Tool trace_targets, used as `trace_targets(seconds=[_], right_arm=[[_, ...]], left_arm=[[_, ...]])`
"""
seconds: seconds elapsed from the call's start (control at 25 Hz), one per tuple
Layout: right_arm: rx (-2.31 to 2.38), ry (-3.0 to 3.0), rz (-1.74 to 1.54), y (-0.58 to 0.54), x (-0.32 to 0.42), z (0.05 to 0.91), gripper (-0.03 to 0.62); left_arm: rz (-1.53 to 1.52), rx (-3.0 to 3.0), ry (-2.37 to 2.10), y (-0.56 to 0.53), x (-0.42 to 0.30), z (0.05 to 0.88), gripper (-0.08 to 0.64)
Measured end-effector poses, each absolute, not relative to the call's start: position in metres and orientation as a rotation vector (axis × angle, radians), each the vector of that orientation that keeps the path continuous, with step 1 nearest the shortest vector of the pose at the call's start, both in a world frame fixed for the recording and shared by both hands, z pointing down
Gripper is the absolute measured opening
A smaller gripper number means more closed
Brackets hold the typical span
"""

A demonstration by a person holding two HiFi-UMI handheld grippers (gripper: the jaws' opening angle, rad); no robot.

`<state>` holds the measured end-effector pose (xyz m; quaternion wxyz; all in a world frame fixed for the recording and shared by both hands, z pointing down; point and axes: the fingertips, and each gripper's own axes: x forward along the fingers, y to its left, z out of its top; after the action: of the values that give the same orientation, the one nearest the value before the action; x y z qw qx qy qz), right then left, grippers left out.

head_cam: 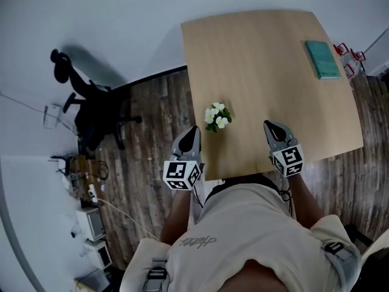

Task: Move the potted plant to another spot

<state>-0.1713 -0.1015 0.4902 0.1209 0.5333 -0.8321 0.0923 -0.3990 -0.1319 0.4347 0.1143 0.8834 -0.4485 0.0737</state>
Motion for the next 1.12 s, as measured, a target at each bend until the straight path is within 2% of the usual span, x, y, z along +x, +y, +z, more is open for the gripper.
trace_targets(seconds=[0.4, 1.12], right_arm=[[1.522, -2.531, 0.197, -0.102, -0.16, 0.44, 0.002], [1.497, -2.675, -0.09, -0.103, -0.158, 0.34, 0.002]], left_arm=[[0.235, 2.635, -1.265, -0.122, -0.366, 0.414, 0.017], [0.063, 2.734, -1.341, -0.135, -0.34, 0.347, 0.017]])
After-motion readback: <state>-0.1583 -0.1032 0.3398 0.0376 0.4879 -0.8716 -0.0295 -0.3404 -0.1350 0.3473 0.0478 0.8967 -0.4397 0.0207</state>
